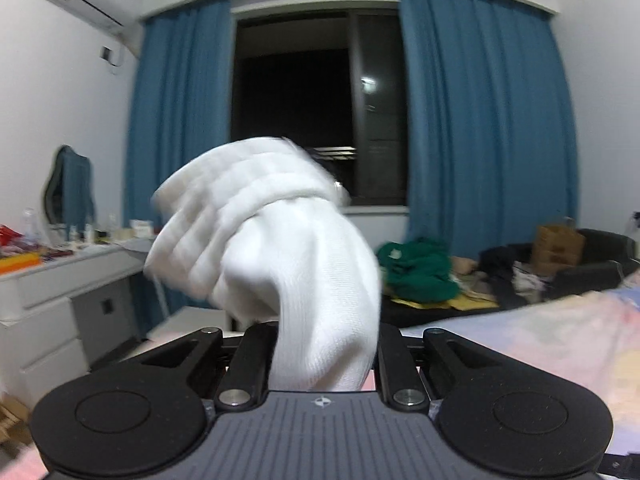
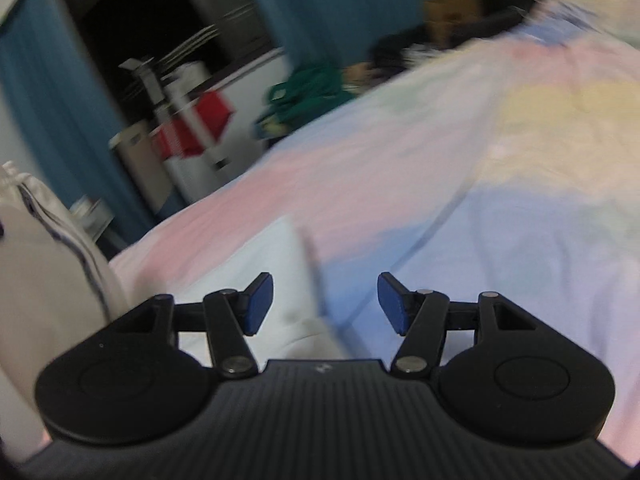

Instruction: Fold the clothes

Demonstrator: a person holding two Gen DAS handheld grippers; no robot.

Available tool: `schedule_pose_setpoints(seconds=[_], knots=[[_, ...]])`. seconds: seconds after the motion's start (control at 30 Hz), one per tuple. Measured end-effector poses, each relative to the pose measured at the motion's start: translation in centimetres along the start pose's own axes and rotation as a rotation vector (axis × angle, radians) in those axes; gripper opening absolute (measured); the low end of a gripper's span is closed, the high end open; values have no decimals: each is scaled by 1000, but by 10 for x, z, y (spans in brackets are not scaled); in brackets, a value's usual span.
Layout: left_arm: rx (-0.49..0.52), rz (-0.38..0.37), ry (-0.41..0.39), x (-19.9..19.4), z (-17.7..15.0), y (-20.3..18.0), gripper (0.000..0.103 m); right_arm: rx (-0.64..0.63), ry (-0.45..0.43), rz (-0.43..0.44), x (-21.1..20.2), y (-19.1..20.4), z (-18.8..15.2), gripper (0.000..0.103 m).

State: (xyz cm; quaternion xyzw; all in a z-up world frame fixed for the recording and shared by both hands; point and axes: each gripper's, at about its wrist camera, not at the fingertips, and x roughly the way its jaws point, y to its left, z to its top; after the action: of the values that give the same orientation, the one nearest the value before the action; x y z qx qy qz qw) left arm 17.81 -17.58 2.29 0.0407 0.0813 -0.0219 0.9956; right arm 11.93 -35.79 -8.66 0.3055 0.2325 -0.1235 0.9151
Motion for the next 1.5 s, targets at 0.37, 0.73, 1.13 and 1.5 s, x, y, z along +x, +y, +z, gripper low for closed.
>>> schedule_pose_setpoints(seconds=[0.37,0.73,1.13,1.5], knots=[[358,-115,132,8,-113,-152,18,150,-29,-34,6,-36,13,62],[598,-213,221,-15,-139,-84,80,155,-32,93,3,-32,12,62],[355,-72,381,-21,-152,57,88,273,162,389,19,-15,-4,78],[245,-34,420,3,-140,85,91,55,199,368,52,39,-14,79]])
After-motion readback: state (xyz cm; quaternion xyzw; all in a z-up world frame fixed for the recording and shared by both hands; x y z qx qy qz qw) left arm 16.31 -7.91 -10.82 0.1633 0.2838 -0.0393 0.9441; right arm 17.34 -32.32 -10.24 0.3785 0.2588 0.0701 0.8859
